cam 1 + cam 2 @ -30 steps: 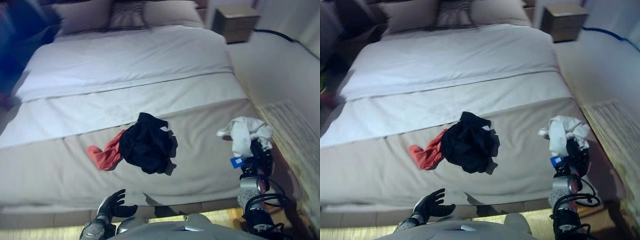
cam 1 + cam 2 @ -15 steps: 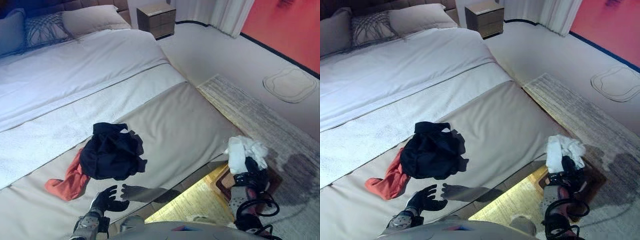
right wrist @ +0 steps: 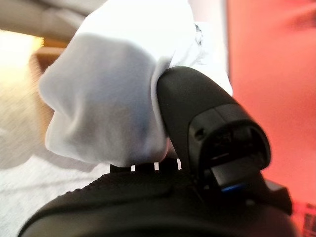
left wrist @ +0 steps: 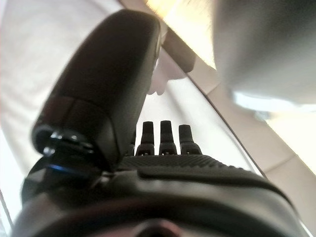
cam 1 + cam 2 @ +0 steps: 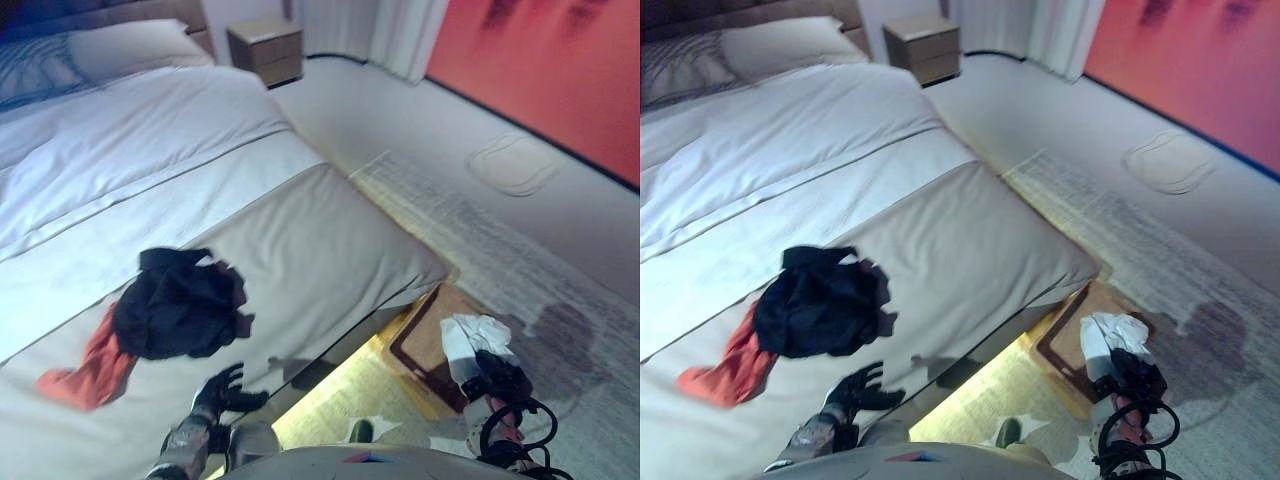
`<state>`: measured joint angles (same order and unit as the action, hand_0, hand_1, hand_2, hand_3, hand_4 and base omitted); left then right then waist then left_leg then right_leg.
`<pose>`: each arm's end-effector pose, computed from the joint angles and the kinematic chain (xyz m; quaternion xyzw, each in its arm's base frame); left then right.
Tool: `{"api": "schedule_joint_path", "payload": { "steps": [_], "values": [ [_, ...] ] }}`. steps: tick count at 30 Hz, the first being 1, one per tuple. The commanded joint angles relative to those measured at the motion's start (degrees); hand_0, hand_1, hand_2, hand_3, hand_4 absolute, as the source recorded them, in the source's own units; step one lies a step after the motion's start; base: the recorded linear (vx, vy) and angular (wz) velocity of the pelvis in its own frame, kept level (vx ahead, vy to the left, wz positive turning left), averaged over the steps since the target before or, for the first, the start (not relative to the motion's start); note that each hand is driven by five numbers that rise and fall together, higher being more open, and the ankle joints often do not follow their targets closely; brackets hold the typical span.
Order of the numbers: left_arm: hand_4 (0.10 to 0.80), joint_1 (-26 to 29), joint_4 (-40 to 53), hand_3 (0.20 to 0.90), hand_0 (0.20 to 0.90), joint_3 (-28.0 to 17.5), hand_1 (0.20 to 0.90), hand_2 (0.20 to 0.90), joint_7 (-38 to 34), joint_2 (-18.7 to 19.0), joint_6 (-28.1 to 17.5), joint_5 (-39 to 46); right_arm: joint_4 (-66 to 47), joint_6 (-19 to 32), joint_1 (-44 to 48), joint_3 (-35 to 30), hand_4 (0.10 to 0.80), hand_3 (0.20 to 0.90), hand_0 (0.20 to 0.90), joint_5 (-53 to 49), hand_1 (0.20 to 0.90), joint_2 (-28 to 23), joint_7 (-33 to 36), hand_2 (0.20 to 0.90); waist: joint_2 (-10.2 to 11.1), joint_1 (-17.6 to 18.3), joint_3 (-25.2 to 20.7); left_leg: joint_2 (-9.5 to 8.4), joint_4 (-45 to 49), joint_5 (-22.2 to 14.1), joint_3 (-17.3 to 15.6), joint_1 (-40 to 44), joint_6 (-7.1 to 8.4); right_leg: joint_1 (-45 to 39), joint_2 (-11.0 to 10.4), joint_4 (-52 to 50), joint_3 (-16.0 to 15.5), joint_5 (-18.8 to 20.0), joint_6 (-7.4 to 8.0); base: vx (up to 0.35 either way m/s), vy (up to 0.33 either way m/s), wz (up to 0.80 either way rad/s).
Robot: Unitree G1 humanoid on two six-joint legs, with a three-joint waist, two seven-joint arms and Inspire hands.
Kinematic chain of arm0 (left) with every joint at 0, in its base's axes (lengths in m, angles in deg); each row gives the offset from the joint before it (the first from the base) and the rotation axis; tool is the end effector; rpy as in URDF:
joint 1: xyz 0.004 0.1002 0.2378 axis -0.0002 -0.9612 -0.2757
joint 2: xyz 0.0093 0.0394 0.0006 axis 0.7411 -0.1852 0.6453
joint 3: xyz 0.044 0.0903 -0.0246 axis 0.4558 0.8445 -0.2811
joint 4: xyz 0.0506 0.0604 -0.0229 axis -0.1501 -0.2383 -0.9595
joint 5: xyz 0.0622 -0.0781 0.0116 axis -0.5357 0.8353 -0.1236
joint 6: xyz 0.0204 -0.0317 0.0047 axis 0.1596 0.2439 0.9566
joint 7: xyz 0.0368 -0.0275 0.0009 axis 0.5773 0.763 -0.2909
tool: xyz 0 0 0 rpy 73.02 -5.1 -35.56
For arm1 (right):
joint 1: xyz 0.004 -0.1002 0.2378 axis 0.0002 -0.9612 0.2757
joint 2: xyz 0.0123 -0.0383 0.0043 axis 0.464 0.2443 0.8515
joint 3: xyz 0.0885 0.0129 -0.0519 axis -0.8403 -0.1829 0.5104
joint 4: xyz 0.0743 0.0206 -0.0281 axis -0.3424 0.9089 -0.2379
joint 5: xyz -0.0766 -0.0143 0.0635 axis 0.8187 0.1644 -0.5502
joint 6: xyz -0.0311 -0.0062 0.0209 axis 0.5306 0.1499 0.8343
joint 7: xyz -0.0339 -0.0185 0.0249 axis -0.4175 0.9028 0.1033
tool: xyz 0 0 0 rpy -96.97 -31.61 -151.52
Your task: Pick up the clothes from the bed and place them into the basket
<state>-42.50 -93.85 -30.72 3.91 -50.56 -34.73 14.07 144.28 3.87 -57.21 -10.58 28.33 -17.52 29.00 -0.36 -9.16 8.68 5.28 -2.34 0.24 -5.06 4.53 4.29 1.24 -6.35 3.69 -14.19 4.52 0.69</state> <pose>0.0964 0.2073 -0.1073 0.0480 0.4351 0.0320 0.8985 0.1485 -0.2480 -0.0725 0.1599 0.2689 -0.4917 0.8126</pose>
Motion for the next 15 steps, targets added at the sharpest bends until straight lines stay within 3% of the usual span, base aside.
{"api": "schedule_joint_path", "payload": {
  "steps": [1,9,15],
  "values": [
    [0.800,-0.1,-0.6,0.900,0.900,-1.6,0.900,0.900,-0.9,2.1,-1.2,1.8,-3.0,1.7,3.1,0.7,0.100,0.200,0.300,3.4,0.300,-1.1,-0.1,0.300,0.8,0.1,-1.3,-1.66,5.6,2.8,-0.6,-6.9,-0.45,-7.3,-1.8,-3.0,-5.2,-1.8,3.42,0.088,0.107,-0.47],
    [0.800,-2.1,0.2,0.900,0.900,-1.7,0.900,0.900,-0.8,3.2,-0.9,0.9,4.3,-1.8,2.8,0.2,0.100,0.200,0.300,5.6,0.300,-1.3,-1.0,0.300,-0.2,1.2,-2.1,-2.84,2.2,1.9,-0.6,-2.0,-1.04,-8.4,-1.7,-3.2,-3.7,-2.5,3.50,0.113,0.030,-0.13],
    [0.800,-0.1,2.0,0.900,0.900,2.0,0.900,0.900,0.1,3.5,-2.8,2.6,6.0,-2.3,5.9,0.2,0.100,0.200,0.300,4.0,0.300,-3.4,-0.2,0.300,-1.1,0.2,0.6,-3.51,1.2,2.9,0.8,-4.6,-1.32,-5.6,-1.8,-3.1,-4.5,-1.8,3.50,-0.105,-0.035,0.00]
  ]
}}
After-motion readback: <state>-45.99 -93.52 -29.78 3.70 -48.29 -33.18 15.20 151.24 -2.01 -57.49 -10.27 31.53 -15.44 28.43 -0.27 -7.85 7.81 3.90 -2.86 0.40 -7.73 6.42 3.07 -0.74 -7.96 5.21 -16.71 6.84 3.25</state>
